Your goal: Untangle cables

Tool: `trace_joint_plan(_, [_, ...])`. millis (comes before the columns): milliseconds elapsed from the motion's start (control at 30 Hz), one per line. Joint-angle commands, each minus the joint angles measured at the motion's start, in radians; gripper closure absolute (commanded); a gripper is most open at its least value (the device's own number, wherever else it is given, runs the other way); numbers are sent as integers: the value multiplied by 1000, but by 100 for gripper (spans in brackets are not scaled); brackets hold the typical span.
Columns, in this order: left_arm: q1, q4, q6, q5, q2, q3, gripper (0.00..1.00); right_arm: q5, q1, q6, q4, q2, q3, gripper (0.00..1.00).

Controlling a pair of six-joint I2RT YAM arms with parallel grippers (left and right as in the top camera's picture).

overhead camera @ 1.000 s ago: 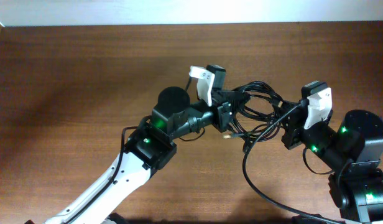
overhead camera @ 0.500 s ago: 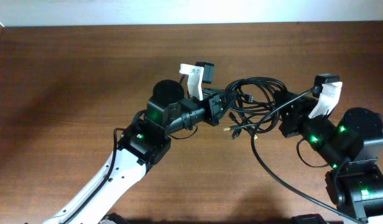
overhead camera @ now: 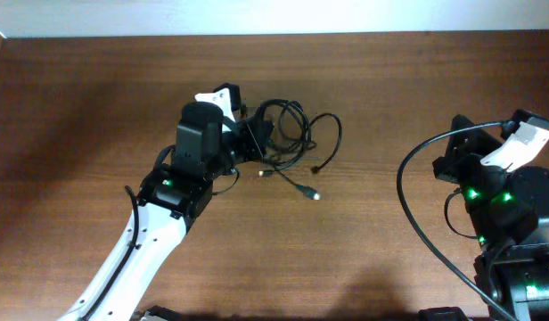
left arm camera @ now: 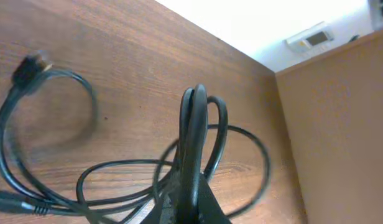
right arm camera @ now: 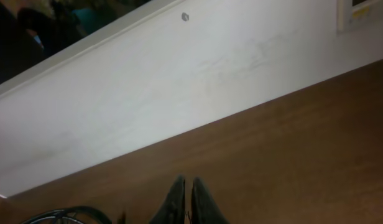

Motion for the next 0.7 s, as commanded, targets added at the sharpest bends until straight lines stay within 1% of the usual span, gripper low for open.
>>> trace_joint_plan(0, [-1,145,251,298,-10,6,100,-102,-2,-35,-11,-3,23,64])
trace_joint_plan(67, [-1,246,387,510,-10,6,100,-287,-2,-157,-12,-3,23,45])
trace_joint_plan(100, [-1,291,410,603,-10,6,100,-419,-2,-218,-12,-3,23,37])
trace_joint_plan(133, [-2,306,410,628,-10,6,100,-490,-1,-238,-13,-3,23,32])
trace_joint_plan(200, [-5,322,409,655,-10,6,100,-595,-1,-237,-18,-2,23,32])
trace_joint_plan(267, [-28,341,409,650,-10,6,100,-743,-1,-237,-24,6,23,31])
trace_joint_plan(300, [-40,380,409,649,-10,6,100,-829,-1,-237,-25,14,23,30])
trace_joint_plan(433, [-41,446,406,623,-10,6,100,-852,-1,-237,-90,63,23,30])
trace_joint_plan(500, [-41,564,311,647,-10,6,100,-852,-1,-237,-143,118,23,30])
trace_joint_plan(567, [-41,752,201,676,-10,6,100,-851,-1,-238,-156,179,23,31])
trace_joint_plan(633, [-38,925,151,675,-10,6,100,-835,-1,-240,-166,216,23,31])
trace_joint_plan(667, [-25,999,113,662,-10,6,100,-806,-1,-269,-190,218,23,31])
